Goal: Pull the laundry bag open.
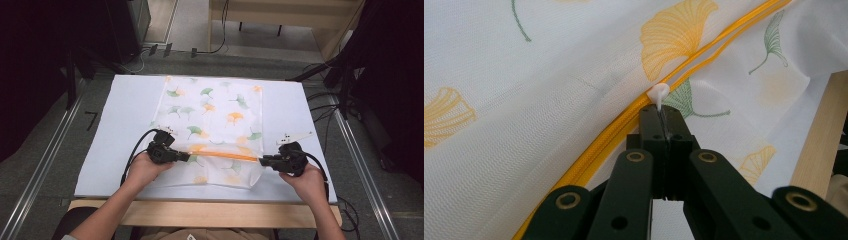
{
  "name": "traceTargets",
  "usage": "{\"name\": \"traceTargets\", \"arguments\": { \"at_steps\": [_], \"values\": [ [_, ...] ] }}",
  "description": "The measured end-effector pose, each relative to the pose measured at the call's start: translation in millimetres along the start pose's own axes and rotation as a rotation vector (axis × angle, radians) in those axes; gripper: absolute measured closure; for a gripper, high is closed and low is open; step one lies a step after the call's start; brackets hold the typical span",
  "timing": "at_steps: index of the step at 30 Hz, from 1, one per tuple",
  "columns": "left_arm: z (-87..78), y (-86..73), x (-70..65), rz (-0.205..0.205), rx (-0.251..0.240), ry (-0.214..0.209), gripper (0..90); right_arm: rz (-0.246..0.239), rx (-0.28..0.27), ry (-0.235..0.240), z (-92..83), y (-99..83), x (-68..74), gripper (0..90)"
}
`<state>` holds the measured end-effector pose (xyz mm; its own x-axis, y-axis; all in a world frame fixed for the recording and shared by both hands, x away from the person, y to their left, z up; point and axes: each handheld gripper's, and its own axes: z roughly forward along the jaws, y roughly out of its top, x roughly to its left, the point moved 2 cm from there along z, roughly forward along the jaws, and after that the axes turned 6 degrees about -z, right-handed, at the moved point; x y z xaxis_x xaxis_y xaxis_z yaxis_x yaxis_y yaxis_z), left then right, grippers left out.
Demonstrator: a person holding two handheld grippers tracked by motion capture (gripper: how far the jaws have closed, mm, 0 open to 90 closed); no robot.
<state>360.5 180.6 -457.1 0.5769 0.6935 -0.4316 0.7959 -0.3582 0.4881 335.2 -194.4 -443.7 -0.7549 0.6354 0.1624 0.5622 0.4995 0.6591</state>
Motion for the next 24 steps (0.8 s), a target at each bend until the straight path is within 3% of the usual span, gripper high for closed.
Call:
{"name": "traceTargets", "arguments": {
  "at_steps": [19,24],
  "values": [
    [0.9,-0.7,2.7,-0.009,0.007,0.0,90.0,0.001,0.005,0.005,0.5,-0.3,-0.4,83.6],
    [-5.4,-5.0,10.9,-0.026,0.008,0.014,90.0,-0.007,0.008,0.004,1.4,0.3,-0.7,83.6]
  ]
}}
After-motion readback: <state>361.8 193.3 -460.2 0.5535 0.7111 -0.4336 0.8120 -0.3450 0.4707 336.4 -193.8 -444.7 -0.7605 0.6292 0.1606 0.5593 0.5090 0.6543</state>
